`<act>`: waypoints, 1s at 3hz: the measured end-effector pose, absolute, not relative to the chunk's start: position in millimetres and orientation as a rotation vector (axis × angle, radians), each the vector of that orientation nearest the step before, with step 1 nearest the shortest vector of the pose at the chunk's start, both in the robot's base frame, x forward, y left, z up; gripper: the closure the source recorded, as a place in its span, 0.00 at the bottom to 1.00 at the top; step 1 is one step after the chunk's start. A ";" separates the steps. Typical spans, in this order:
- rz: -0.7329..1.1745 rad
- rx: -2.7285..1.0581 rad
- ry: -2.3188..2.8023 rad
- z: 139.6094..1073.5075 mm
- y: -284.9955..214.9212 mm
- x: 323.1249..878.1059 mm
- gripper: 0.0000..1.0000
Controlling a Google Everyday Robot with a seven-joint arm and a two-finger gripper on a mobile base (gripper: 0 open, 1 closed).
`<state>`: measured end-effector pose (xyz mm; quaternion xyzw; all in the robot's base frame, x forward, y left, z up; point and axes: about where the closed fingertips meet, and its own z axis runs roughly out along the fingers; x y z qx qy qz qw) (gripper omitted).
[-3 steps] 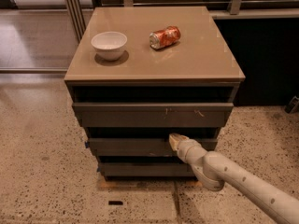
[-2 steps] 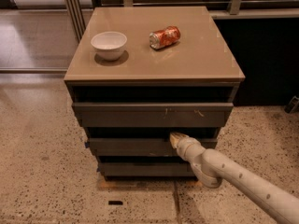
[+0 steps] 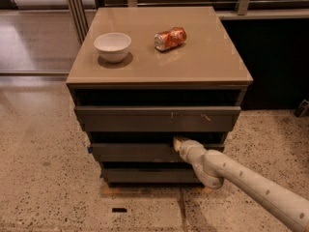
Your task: Open middle drawer
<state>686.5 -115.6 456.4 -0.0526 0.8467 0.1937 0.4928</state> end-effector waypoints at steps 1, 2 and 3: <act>0.470 -0.128 2.054 456.4 -115.6 686.5 1.00; 0.470 -0.128 2.054 460.3 -115.6 686.5 1.00; 0.485 -0.141 2.120 453.4 -114.2 680.0 1.00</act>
Offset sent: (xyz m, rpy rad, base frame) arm -0.0042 0.0034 -0.0159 -0.0434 0.1227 0.0381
